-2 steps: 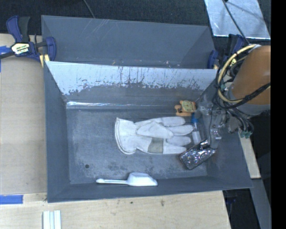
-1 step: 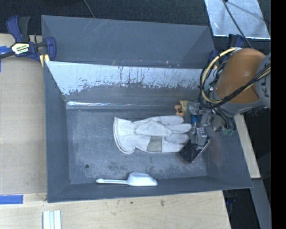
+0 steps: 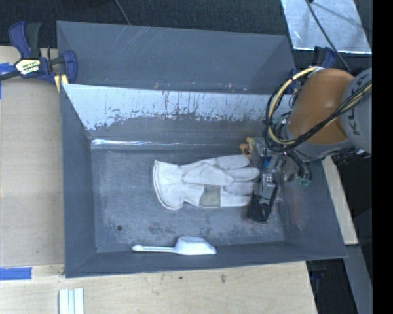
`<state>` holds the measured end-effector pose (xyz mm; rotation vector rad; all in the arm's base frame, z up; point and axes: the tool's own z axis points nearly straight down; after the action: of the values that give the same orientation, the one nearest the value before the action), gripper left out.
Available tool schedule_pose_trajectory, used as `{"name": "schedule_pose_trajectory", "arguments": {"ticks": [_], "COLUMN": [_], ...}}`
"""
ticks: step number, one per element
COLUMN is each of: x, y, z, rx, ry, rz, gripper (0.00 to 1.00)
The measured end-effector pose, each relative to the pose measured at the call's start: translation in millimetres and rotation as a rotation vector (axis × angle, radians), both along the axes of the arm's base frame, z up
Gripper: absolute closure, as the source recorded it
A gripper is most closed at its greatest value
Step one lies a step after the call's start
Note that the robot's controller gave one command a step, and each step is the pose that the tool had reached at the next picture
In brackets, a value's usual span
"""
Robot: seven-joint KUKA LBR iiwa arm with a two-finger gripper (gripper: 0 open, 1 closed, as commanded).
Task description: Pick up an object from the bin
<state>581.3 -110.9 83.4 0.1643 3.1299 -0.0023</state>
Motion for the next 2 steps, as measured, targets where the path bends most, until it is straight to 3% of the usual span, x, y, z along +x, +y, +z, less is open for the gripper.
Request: {"name": "schedule_pose_trajectory", "arguments": {"ticks": [1,2], "x": [-1.1,-8.5], "y": [21,40], "z": [-6,-11], "rx": [-0.003,0.002], "ry": [-0.003,0.007], "rz": [0.064,-0.273], "gripper": [0.0,1.0]}}
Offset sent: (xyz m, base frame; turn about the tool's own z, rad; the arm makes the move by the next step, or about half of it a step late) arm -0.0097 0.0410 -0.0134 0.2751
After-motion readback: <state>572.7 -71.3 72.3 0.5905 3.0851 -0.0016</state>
